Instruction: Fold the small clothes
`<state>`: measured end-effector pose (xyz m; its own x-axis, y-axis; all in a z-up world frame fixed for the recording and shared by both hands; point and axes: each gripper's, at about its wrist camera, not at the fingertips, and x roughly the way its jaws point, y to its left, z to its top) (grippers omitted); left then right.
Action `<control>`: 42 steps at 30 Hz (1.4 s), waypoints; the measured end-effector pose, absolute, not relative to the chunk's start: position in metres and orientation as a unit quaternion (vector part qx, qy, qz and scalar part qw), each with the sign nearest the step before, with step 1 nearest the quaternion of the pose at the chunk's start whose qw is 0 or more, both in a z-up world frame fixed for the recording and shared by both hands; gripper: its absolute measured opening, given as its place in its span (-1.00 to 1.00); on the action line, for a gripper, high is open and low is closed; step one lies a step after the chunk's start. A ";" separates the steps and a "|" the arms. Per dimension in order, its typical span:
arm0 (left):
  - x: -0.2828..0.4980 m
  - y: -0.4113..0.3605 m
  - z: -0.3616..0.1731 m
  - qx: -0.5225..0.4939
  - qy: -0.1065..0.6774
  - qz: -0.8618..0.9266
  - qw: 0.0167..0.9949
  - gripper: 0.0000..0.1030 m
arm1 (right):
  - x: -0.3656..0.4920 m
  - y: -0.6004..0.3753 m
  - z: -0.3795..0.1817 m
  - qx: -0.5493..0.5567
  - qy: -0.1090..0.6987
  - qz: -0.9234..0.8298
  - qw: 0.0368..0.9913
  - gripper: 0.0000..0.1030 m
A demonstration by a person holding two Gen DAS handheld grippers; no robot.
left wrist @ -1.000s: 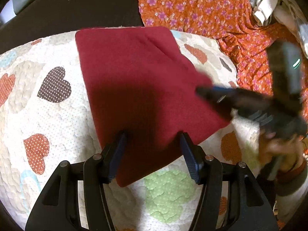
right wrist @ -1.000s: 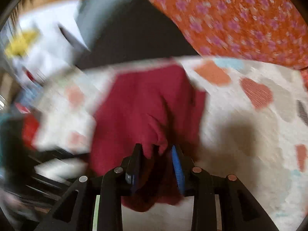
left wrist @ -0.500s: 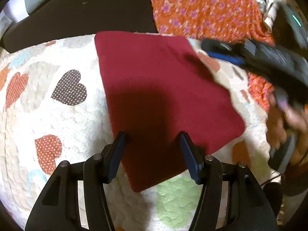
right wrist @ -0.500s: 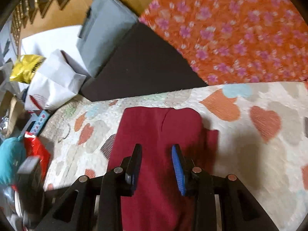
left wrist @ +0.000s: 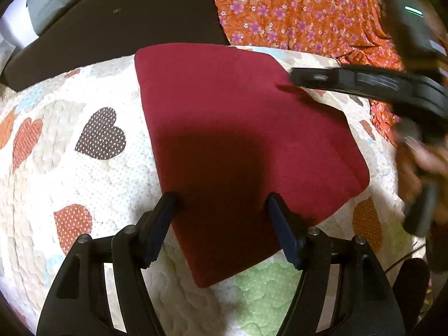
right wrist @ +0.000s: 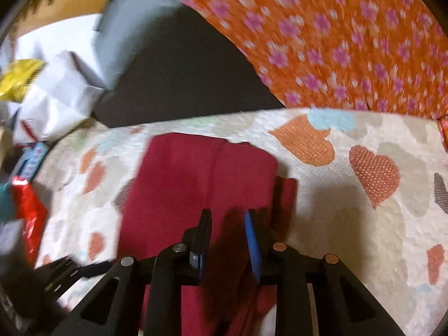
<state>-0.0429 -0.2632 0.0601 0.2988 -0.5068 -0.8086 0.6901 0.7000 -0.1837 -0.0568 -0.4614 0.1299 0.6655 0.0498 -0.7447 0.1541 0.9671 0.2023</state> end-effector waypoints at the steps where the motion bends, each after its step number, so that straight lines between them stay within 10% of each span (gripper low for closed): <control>1: -0.041 -0.263 0.062 0.097 0.461 -0.373 0.800 0.33 | -0.068 -0.454 0.133 0.116 0.408 -0.027 0.905 -0.53; 31: -0.026 -0.244 0.082 0.006 0.470 -0.377 0.798 0.33 | -0.126 -0.431 0.104 0.131 0.416 -0.009 0.900 -0.31; 36: -0.005 -0.240 0.078 -0.053 0.479 -0.377 0.791 0.33 | -0.128 -0.466 0.111 0.202 0.373 -0.041 0.905 0.33; 42: 0.019 -0.237 0.054 -0.128 0.528 -0.381 0.748 0.56 | -0.085 -0.503 0.069 0.294 0.402 -0.015 0.867 0.43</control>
